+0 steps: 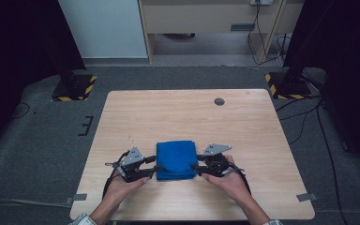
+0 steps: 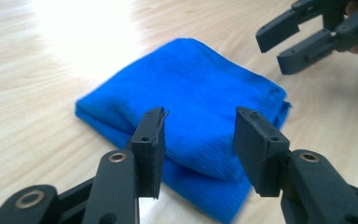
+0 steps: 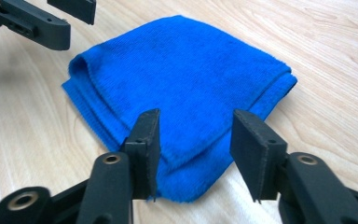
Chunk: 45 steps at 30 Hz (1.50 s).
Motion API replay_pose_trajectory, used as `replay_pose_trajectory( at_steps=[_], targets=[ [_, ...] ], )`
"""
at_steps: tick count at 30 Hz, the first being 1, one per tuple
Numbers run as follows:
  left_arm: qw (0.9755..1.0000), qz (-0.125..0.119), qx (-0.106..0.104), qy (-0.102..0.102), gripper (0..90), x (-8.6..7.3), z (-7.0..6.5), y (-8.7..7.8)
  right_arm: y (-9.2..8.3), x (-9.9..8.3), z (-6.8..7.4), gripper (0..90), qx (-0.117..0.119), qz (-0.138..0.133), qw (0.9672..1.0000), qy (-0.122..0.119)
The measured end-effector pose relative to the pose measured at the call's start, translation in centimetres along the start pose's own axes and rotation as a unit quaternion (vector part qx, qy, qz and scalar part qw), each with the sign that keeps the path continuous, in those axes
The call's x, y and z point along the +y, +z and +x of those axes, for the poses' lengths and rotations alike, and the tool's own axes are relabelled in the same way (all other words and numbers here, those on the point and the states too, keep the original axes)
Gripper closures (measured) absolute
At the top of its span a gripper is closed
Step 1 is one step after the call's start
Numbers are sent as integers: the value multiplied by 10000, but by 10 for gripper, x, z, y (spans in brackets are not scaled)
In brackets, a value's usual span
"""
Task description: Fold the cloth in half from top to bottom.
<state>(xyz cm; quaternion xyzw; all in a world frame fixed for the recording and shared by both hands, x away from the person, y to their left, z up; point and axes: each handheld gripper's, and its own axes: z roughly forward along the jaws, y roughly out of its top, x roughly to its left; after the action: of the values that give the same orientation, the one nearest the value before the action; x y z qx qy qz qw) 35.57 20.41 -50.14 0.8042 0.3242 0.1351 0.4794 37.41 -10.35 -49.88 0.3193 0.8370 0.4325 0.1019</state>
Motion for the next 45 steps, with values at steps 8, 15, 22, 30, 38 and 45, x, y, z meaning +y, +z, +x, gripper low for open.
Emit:
replay_pose_trajectory(
  at_steps=[8,15,22,30,38,45],
  targets=[
    [9996,263,106,48,478,-3,5,12,14,0,-2,450,-190,132,9997,56],
    [9966,701,214,374,450,-11,0,12,12,-1,-2,403,-209,130,9997,25],
    [9986,390,339,55,282,-4,8,6,10,1,-11,220,-423,-71,9990,106],
    [9985,335,416,-107,93,8,17,5,5,12,-23,110,-563,-270,9978,214],
    [9978,380,513,-191,59,20,32,3,-6,25,-35,96,-740,-441,9959,270],
    [9968,414,640,-230,58,20,46,-2,-14,25,-54,107,-946,-432,9936,447]
  ],
)
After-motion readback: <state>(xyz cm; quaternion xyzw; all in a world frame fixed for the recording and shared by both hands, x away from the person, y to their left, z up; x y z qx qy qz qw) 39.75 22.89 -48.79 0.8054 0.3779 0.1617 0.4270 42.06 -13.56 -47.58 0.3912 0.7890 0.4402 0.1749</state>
